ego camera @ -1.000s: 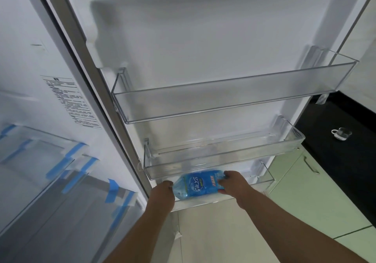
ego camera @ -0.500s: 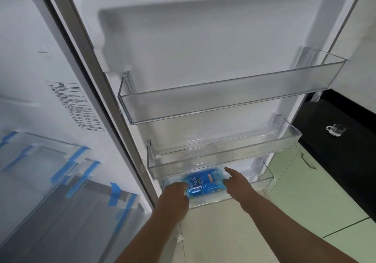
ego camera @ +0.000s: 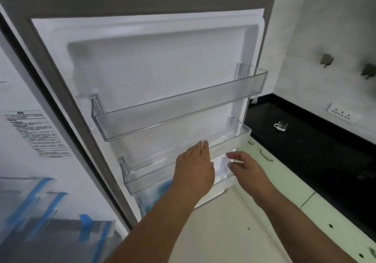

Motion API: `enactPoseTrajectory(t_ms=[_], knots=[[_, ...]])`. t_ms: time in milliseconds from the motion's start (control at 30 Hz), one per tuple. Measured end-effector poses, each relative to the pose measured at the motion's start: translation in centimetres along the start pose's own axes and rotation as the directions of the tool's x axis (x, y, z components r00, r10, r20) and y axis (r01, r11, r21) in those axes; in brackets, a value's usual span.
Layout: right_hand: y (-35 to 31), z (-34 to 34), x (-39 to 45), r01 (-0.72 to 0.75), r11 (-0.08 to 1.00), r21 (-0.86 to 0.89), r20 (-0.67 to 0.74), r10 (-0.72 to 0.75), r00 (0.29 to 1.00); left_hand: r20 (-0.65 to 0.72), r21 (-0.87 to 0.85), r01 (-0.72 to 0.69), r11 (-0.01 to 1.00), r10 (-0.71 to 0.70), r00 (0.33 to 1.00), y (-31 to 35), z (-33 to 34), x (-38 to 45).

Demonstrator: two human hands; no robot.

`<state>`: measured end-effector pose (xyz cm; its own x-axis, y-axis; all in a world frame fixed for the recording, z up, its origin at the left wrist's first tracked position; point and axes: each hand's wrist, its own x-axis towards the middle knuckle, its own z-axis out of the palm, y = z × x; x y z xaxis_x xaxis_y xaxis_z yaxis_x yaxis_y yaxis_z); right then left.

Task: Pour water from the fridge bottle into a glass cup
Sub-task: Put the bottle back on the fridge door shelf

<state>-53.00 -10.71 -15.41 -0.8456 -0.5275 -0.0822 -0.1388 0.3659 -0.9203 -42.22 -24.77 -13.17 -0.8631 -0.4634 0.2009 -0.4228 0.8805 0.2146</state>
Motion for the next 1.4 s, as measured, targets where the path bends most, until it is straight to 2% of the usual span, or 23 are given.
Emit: enactPoseTrajectory(t_ms=[67, 133, 200, 433, 633, 833, 933, 1000, 1067, 1133, 1200, 1267, 1333, 1400], knots=[[-0.8, -1.3, -1.0, 0.003, 1.0, -0.03, -0.027, -0.004, 1.0, -0.013, 0.086, -0.014, 0.996, 0.015, 1.0, -0.3, 1.8, -0.2], [-1.4, -2.4, -2.1, 0.011, 0.998, -0.055, -0.056, -0.014, 0.998, -0.121, 0.156, -0.058, 0.986, 0.077, 0.99, -0.7, 3.4, -0.6], [-1.8, -3.4, -2.9, 0.024, 0.997, -0.072, -0.086, -0.03, 0.996, -0.221, 0.154, -0.062, 0.986, 0.095, 0.971, -1.0, 4.3, -0.5], [-2.9, -7.6, -5.8, 0.055, 0.995, -0.082, -0.16, -0.067, 0.985, -0.279, 0.215, -0.108, 0.971, 0.167, 0.946, -1.1, 4.0, -3.0], [-3.7, -11.5, -8.2, 0.125, 0.991, -0.036, -0.139, -0.129, 0.982, -0.33, 0.177, -0.046, 0.983, 0.103, 0.938, 0.2, 3.2, -7.8], [-2.9, -15.2, -11.3, 0.219, 0.975, -0.042, -0.002, -0.219, 0.976, -0.344, 0.124, 0.064, 0.99, -0.018, 0.939, 0.8, 2.8, -14.3], [-2.2, -16.7, -12.8, 0.235, 0.97, -0.065, 0.029, -0.233, 0.972, -0.329, 0.043, 0.123, 0.992, -0.102, 0.939, 1.0, 2.3, -18.0], [-2.0, -17.5, -13.9, 0.271, 0.961, -0.059, 0.061, -0.267, 0.962, -0.301, -0.028, 0.21, 0.977, -0.209, 0.93, 1.3, 1.4, -20.7], [-2.5, -18.0, -15.9, 0.353, 0.935, -0.038, 0.179, -0.342, 0.923, -0.262, -0.112, 0.324, 0.939, -0.342, 0.902, 1.6, 0.2, -23.1], [-3.3, -17.9, -18.3, 0.453, 0.889, -0.063, 0.321, -0.412, 0.853, -0.184, -0.208, 0.397, 0.894, -0.434, 0.882, 2.2, -1.5, -25.4], [-3.8, -17.0, -20.7, 0.503, 0.856, -0.119, 0.406, -0.42, 0.812, -0.147, -0.314, 0.421, 0.851, -0.482, 0.864, 3.5, -3.4, -27.8], [-4.1, -15.6, -23.0, 0.526, 0.84, -0.132, 0.456, -0.42, 0.784, -0.166, -0.424, 0.433, 0.796, -0.538, 0.826, 5.5, -5.5, -30.4], [-4.6, -14.1, -25.2, 0.592, 0.795, -0.135, 0.477, -0.471, 0.742, -0.219, -0.525, 0.38, 0.762, -0.552, 0.805, 7.5, -7.3, -33.0], [-5.1, -12.6, -27.2, 0.645, 0.758, -0.095, 0.487, -0.53, 0.695, -0.233, -0.6, 0.305, 0.739, -0.526, 0.818, 8.9, -8.6, -35.5]])
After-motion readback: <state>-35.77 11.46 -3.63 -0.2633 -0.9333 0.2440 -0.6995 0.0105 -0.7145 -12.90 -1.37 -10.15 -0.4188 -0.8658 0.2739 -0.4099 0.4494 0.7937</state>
